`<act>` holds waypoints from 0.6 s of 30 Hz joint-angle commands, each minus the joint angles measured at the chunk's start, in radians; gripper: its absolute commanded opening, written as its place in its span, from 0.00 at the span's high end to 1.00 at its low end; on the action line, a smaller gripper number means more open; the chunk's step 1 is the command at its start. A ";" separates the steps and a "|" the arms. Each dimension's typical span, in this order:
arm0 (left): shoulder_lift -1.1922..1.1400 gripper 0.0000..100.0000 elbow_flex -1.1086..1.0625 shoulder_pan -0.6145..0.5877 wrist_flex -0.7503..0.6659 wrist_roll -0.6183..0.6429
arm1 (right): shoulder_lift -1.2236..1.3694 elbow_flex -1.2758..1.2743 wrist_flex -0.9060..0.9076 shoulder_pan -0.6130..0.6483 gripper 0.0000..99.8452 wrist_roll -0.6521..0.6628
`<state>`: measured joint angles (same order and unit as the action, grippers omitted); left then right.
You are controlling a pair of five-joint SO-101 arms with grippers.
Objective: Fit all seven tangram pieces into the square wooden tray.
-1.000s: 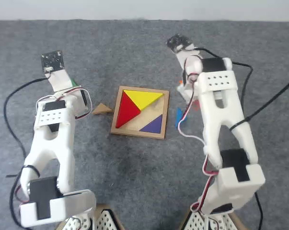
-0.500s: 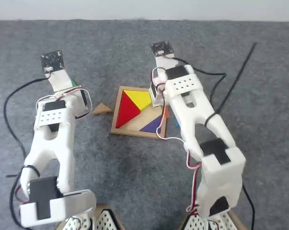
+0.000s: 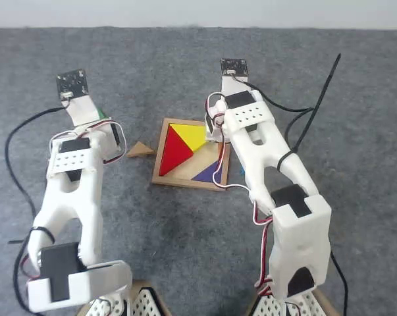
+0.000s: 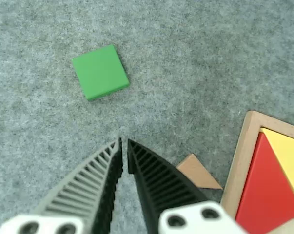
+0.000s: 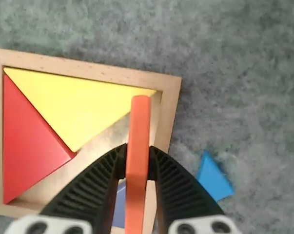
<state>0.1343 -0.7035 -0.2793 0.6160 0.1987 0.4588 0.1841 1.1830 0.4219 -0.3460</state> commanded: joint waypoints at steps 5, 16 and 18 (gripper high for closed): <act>0.060 0.98 0.008 0.008 -0.015 -0.006 | 0.010 0.057 0.021 0.004 0.99 -0.009; 0.058 0.98 0.008 0.008 -0.018 -0.006 | 0.111 0.144 0.087 0.007 0.92 0.052; 0.058 0.98 0.008 0.008 -0.018 -0.006 | 0.107 0.160 0.096 0.013 0.92 0.052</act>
<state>0.1343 -0.7035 -0.2793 0.6160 0.1987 0.5800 0.2685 1.2490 0.4266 -0.3107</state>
